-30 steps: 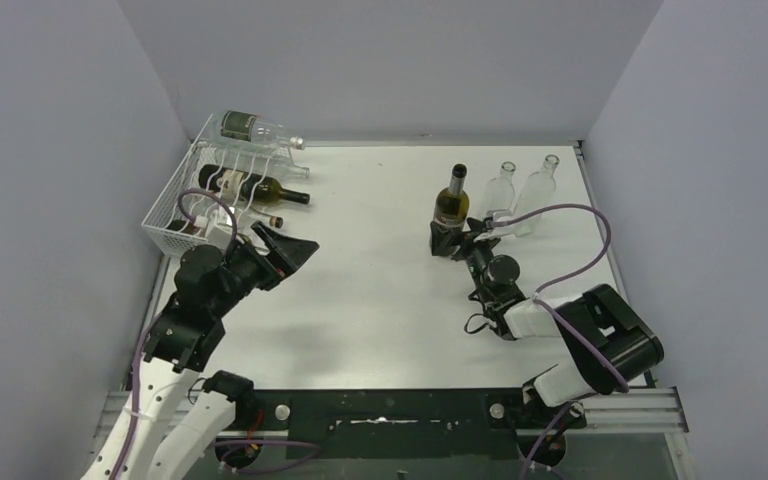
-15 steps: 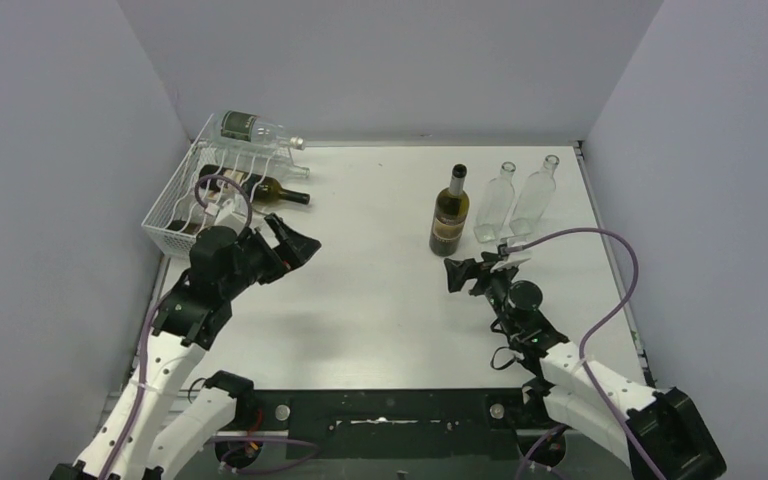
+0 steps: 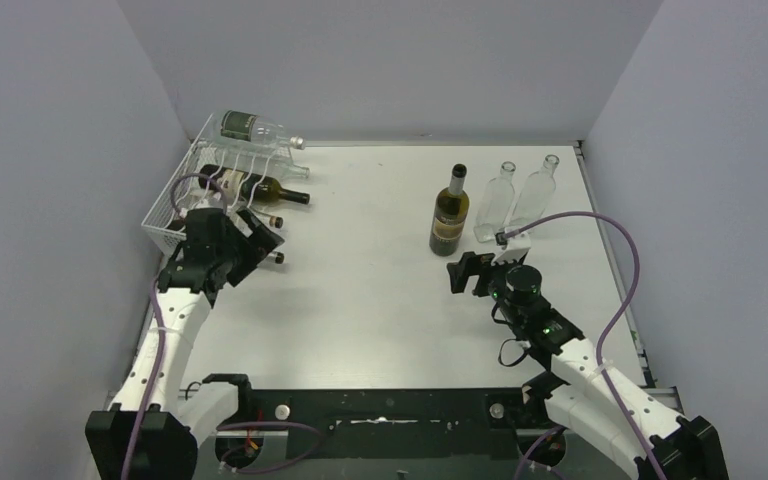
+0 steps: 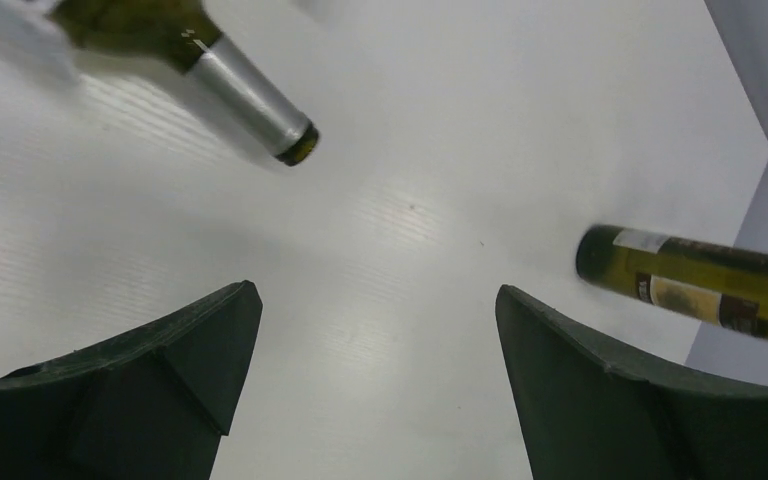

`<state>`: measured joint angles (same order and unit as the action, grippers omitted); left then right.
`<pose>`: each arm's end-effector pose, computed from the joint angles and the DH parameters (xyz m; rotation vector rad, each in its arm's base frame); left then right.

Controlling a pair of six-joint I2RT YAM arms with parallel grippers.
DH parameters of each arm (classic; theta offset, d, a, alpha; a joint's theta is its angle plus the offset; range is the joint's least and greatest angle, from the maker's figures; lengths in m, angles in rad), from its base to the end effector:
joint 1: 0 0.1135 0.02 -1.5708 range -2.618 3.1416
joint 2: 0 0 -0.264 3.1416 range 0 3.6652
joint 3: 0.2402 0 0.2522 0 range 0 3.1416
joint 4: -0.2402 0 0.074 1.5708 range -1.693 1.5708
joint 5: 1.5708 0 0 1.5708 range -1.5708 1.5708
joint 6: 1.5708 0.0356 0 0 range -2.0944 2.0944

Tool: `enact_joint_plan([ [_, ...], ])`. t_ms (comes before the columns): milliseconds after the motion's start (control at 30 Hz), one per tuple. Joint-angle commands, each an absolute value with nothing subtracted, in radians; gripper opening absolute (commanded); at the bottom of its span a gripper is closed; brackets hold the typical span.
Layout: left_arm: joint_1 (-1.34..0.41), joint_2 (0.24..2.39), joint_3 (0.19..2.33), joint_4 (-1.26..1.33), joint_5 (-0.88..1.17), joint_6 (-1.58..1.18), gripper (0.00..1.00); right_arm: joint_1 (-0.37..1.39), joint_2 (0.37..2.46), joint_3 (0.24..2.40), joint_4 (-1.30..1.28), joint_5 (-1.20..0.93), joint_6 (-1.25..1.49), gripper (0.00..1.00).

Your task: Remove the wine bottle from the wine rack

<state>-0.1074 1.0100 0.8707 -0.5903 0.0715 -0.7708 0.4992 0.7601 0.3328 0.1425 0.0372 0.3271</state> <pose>0.2106 -0.0253 0.2895 -0.7318 2.2406 -0.5245 0.1601 0.0858 0.2177 -0.1362 1.8853 0.5363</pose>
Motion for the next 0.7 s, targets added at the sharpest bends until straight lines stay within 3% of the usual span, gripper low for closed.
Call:
enact_joint_plan([
  [0,0.047,0.993,0.805,-0.463,0.18,-0.83,0.88,0.501,0.735,0.422,0.012,0.123,0.388,0.98],
  [300,0.106,1.119,0.891,-0.405,0.158,-0.751,0.76,0.498,0.742,0.467,-0.057,0.071,0.367,0.98],
  [667,-0.091,1.314,1.065,-0.372,-0.069,-0.751,0.77,0.491,0.742,0.485,-0.073,0.061,0.362,0.98],
])
